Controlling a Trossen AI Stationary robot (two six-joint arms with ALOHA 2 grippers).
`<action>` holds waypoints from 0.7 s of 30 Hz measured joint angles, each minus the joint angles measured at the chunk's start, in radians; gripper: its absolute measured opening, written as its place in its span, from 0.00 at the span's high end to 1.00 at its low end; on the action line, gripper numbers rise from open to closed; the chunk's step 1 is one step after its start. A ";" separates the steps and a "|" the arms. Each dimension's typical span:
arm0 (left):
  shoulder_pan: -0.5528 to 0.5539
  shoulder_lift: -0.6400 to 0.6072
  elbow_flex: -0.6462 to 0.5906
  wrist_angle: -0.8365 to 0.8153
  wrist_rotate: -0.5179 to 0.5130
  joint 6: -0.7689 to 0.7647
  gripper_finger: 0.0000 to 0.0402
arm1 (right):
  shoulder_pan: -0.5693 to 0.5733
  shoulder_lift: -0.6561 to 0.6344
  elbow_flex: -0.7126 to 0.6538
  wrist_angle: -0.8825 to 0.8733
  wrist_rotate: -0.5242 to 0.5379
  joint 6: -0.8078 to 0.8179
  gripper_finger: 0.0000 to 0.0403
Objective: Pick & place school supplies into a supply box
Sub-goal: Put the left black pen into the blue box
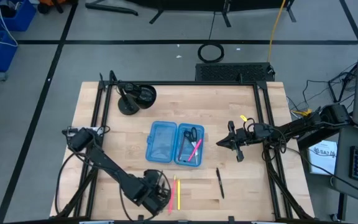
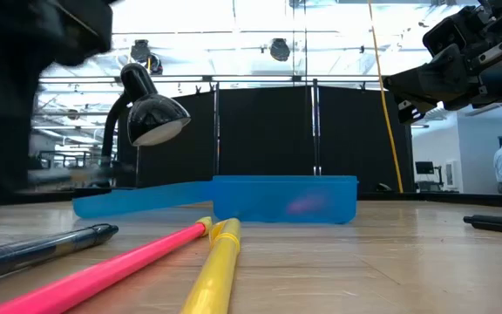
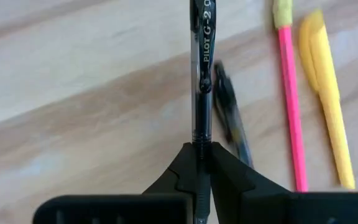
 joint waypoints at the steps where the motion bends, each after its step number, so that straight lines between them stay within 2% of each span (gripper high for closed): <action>1: -0.001 -0.012 0.000 -0.009 -0.007 0.002 0.94 | 0.000 0.000 0.000 0.000 0.000 0.000 0.99; 7: 0.007 -0.111 0.001 -0.003 -0.129 0.063 0.94 | 0.000 0.000 0.000 -0.006 0.000 0.000 0.99; 13: 0.055 -0.230 0.003 0.005 -0.240 0.219 0.94 | 0.000 0.000 0.000 -0.007 0.001 -0.001 0.99; 17: 0.117 -0.283 0.003 0.027 -0.248 0.381 0.94 | 0.000 0.000 0.000 -0.007 0.002 0.000 0.99; 21: 0.204 -0.301 0.004 0.128 -0.223 0.580 0.94 | 0.000 0.000 0.000 -0.007 0.002 0.000 0.99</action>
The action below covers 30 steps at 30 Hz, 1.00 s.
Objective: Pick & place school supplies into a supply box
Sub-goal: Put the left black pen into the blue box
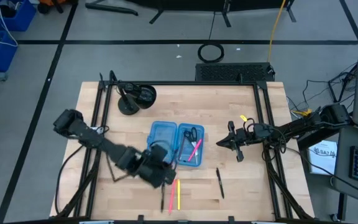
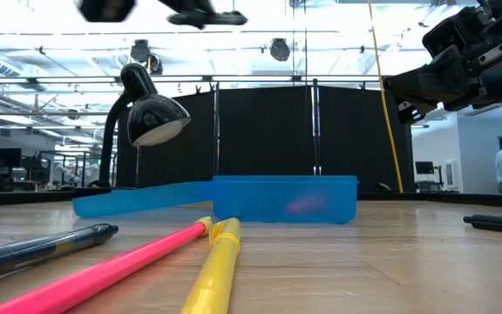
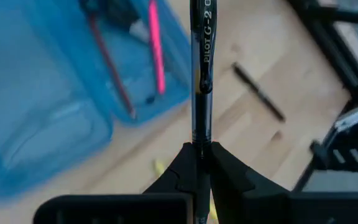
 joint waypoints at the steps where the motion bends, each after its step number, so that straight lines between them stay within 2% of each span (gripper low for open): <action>1: 0.025 0.000 0.000 0.027 0.011 0.037 0.94 | 0.000 0.000 0.000 -0.001 0.000 0.000 0.99; 5: 0.133 0.002 0.000 0.130 0.121 0.159 0.94 | 0.000 0.000 0.000 -0.006 0.000 0.000 0.99; 9: 0.223 0.010 0.000 0.194 0.174 0.222 0.94 | 0.000 0.000 0.000 -0.008 0.000 0.000 0.99; 20: 0.351 0.047 0.001 0.156 0.212 0.152 0.94 | 0.000 0.000 0.000 -0.027 0.000 0.000 0.99; 27: 0.407 0.198 0.001 0.171 0.362 0.175 0.94 | 0.000 0.000 0.000 -0.024 -0.002 0.000 0.99; 30: 0.425 0.239 0.000 0.164 0.389 0.176 0.94 | 0.000 0.000 0.000 -0.026 -0.002 0.000 0.99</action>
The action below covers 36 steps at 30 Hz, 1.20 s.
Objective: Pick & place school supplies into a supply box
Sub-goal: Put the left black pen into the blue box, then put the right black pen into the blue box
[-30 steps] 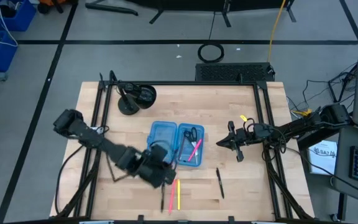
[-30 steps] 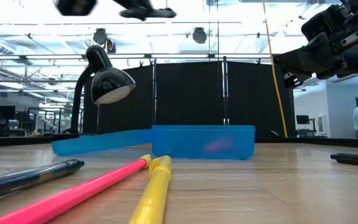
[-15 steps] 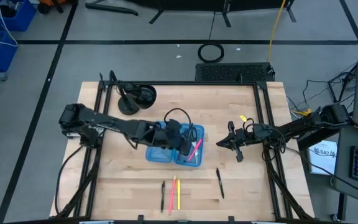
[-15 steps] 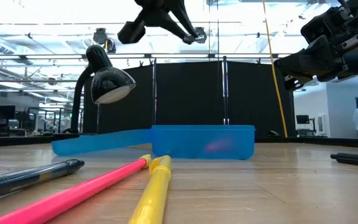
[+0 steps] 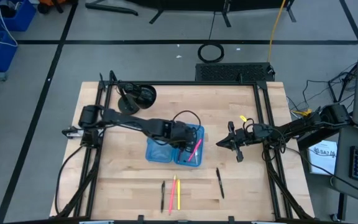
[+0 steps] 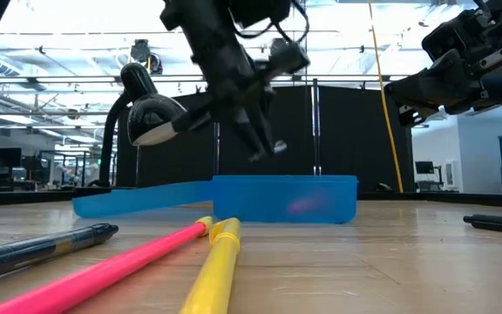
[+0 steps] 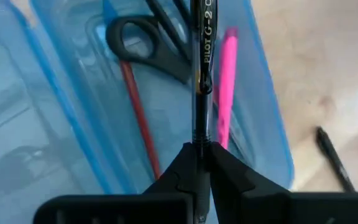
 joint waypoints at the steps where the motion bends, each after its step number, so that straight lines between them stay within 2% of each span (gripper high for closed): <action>1: 0.005 0.008 0.001 -0.001 0.003 0.000 0.94 | 0.000 0.000 0.000 -0.002 0.000 0.000 0.99; 15: 0.044 0.113 0.001 -0.032 0.084 -0.040 0.94 | 0.000 0.000 0.000 -0.003 0.000 -0.003 0.99; 23: 0.042 0.112 0.001 -0.014 0.106 -0.054 0.94 | 0.000 0.000 0.000 -0.003 0.000 -0.003 0.99; 25: 0.041 0.106 0.001 0.001 0.110 -0.049 0.90 | 0.000 0.000 0.000 -0.003 0.000 -0.002 0.99; 32: 0.031 0.062 0.001 -0.005 0.058 -0.028 0.66 | 0.000 0.000 0.000 -0.003 -0.001 0.000 0.99; 36: 0.031 0.015 0.001 0.001 0.041 0.007 0.58 | 0.000 -0.001 0.000 -0.002 0.000 0.000 0.99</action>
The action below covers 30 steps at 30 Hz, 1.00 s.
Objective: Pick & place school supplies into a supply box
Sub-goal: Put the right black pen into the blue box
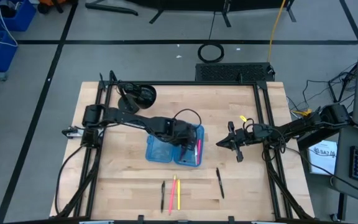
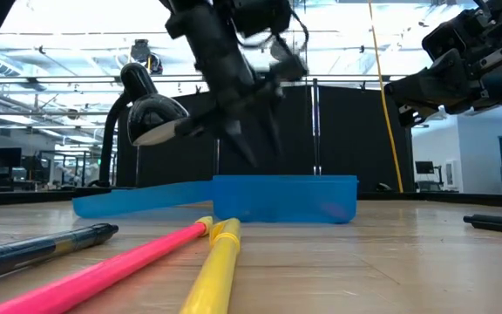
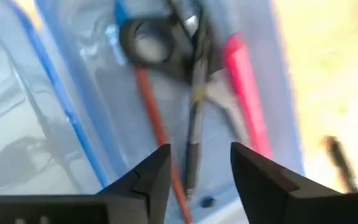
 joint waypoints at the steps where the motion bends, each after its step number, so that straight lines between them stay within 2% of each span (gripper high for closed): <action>1: -0.001 -0.021 0.000 0.003 -0.008 0.018 0.57 | 0.000 0.000 0.000 -0.002 0.000 0.000 0.99; 5: -0.019 -0.138 -0.001 -0.010 -0.039 0.191 0.55 | 0.000 0.000 0.000 -0.003 0.000 0.000 0.99; 8: -0.069 -0.275 -0.001 -0.010 -0.098 0.415 0.57 | 0.000 0.000 0.000 -0.002 -0.001 0.000 0.99; 13: -0.257 -0.470 0.001 -0.017 -0.215 0.888 0.64 | 0.000 0.000 0.000 0.000 0.001 -0.004 0.99; 16: -0.389 -0.537 0.001 -0.082 -0.272 1.149 0.71 | 0.000 0.000 0.000 0.007 0.001 -0.025 0.99; 18: -0.462 -0.554 0.001 -0.157 -0.309 1.216 0.77 | 0.000 0.001 0.000 0.012 0.001 -0.035 0.99; 22: -0.528 -0.558 -0.030 -0.268 -0.312 1.216 0.91 | 0.000 0.001 0.000 0.038 0.000 -0.048 0.99; 24: -0.533 -0.579 -0.109 -0.211 -0.301 1.233 0.98 | 0.000 0.000 0.000 0.048 0.000 -0.061 0.99; 27: -0.502 -0.650 -0.261 -0.023 -0.242 1.305 0.97 | 0.000 0.000 0.000 0.063 0.000 -0.080 0.99; 30: -0.449 -0.770 -0.400 0.126 -0.198 1.391 0.99 | 0.000 0.000 0.000 0.087 0.001 -0.099 0.99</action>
